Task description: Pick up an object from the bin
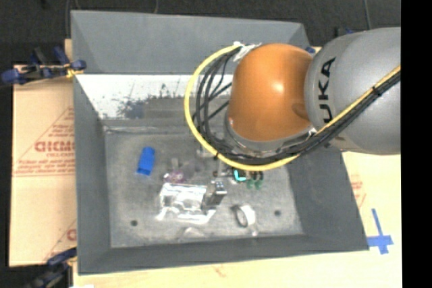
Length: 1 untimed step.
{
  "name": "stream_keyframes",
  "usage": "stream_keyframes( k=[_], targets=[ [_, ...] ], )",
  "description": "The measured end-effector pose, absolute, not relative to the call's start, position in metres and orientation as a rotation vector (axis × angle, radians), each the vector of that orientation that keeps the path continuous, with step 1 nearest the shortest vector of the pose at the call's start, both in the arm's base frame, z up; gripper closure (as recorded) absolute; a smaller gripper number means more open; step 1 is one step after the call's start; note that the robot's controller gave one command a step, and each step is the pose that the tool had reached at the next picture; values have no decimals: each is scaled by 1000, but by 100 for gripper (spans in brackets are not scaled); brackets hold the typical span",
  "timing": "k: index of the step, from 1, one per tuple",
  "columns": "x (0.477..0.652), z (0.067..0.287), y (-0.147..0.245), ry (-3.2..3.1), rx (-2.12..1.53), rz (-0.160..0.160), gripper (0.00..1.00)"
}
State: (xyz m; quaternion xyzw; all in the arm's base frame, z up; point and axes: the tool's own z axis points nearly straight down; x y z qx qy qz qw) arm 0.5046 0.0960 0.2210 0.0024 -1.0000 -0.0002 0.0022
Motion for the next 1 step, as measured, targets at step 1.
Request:
stream_keyframes(
  k=[1],
  targets=[
    [533,86,84,-3152,132,-4,0]
  ],
)
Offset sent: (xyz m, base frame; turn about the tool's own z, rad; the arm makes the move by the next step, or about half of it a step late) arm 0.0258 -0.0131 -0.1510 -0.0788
